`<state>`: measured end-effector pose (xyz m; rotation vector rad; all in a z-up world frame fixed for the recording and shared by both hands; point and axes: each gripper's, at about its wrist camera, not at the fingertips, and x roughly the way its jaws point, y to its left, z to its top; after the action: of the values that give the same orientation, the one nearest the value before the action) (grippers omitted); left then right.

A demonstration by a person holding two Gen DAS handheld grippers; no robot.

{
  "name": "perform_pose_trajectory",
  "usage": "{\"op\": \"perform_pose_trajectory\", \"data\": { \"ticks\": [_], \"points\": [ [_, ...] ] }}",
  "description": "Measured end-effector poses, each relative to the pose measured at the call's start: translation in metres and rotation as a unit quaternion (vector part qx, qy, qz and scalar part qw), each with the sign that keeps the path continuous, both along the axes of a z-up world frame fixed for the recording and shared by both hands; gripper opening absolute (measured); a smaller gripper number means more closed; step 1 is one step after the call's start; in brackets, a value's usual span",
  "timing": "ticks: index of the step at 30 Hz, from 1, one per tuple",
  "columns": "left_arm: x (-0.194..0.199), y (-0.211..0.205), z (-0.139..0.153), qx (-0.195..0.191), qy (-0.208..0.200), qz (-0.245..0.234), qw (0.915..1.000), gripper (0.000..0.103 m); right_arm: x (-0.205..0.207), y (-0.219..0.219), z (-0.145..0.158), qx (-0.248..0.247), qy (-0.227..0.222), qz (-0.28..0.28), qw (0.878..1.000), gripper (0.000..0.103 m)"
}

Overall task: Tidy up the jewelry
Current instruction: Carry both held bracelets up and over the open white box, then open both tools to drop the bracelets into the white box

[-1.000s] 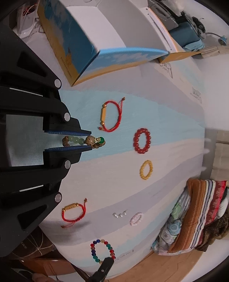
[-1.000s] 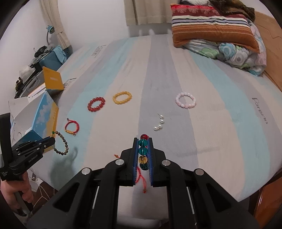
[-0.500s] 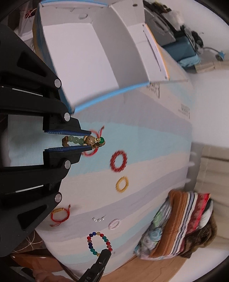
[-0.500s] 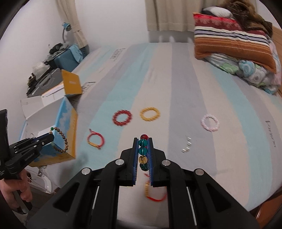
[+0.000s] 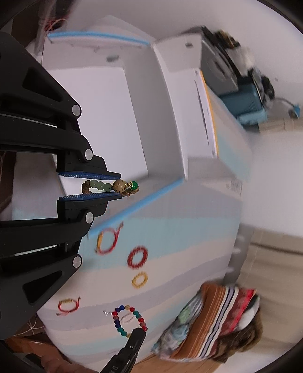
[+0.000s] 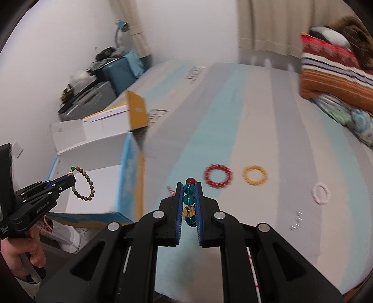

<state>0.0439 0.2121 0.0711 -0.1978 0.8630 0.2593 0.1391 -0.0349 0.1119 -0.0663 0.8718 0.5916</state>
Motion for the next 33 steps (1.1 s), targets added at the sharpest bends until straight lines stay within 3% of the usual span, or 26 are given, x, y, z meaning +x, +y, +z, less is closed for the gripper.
{"op": "perform_pose_trajectory", "data": {
  "ticks": [9,18,24,33],
  "points": [
    [-0.041,0.083,0.003,0.011,0.013,0.070,0.9974,0.010,-0.022,0.107,0.001,0.003,0.000,0.077,0.997,0.009],
    [-0.071,0.151,-0.027,-0.013,0.053,0.126,0.9906,0.010,-0.046,0.209,-0.022,-0.020,0.028,0.142,0.989,0.009],
    [-0.072,0.170,-0.055,-0.025,0.088,0.133,0.9869,0.010,-0.047,0.247,-0.055,-0.059,0.061,0.148,0.985,0.009],
    [-0.047,0.179,-0.098,-0.041,0.153,0.121,0.9800,0.010,-0.035,0.267,-0.100,-0.114,0.113,0.140,0.977,0.009]
  ]
}}
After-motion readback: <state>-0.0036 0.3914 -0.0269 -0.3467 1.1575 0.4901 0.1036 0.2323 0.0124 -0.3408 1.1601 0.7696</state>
